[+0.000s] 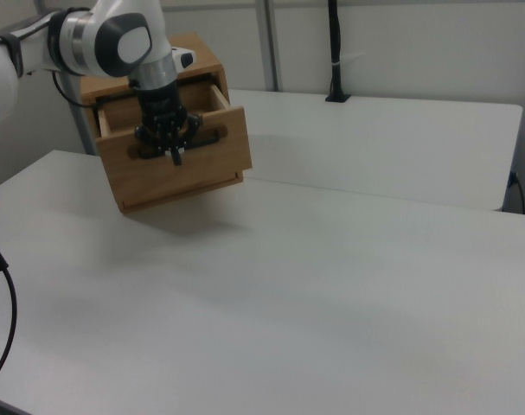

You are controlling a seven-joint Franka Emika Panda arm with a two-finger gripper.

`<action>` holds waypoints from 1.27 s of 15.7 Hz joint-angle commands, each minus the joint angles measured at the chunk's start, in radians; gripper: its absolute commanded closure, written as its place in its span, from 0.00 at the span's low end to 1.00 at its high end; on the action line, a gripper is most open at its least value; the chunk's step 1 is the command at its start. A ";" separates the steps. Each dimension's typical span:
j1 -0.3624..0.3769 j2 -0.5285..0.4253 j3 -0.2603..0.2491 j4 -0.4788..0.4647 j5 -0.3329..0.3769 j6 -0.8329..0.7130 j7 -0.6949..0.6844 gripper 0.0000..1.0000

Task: Close the drawer by sliding it

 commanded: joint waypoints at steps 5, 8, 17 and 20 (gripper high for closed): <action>0.093 0.085 -0.005 0.051 0.025 0.237 0.161 1.00; 0.130 0.158 -0.005 0.137 0.043 0.247 0.181 1.00; 0.170 0.283 0.012 0.225 0.060 0.403 0.223 1.00; 0.182 0.303 0.013 0.224 0.060 0.505 0.310 1.00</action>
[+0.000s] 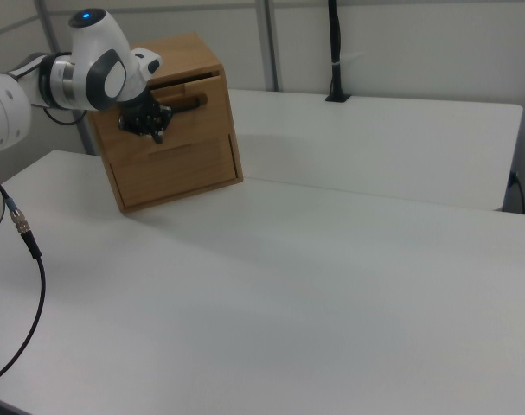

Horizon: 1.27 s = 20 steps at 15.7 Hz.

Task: Close the drawer by sliding it
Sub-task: 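Push the drawer fully flush with the cabinet front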

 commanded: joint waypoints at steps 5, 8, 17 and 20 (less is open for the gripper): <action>0.035 0.034 -0.005 0.036 0.019 0.137 0.102 1.00; 0.036 -0.018 -0.007 0.002 0.020 0.124 0.099 1.00; -0.091 -0.432 0.010 -0.372 0.026 -0.273 0.015 0.93; -0.195 -0.515 0.008 -0.372 0.023 -0.511 0.021 0.75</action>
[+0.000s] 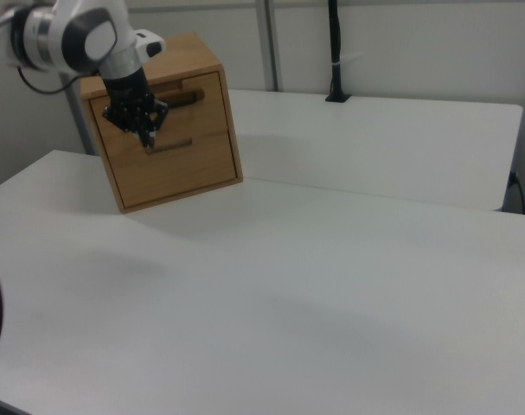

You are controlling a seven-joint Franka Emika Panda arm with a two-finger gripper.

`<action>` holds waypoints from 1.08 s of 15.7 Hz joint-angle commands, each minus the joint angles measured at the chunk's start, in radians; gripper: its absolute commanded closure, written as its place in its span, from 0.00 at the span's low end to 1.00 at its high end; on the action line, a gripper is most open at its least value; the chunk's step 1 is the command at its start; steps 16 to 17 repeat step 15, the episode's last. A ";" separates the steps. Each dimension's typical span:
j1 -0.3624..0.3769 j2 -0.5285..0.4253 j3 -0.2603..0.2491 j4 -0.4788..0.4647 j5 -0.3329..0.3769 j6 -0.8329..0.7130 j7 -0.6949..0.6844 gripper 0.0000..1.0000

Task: Close the drawer by sliding it
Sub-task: 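Push the drawer fully flush with the cabinet front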

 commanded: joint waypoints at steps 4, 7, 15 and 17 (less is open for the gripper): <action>-0.165 -0.187 0.009 -0.099 -0.025 -0.313 0.101 0.29; -0.166 -0.205 0.010 -0.098 -0.105 -0.378 0.241 0.00; -0.191 -0.249 0.004 -0.093 -0.114 -0.437 0.257 0.00; -0.191 -0.249 0.004 -0.093 -0.114 -0.437 0.257 0.00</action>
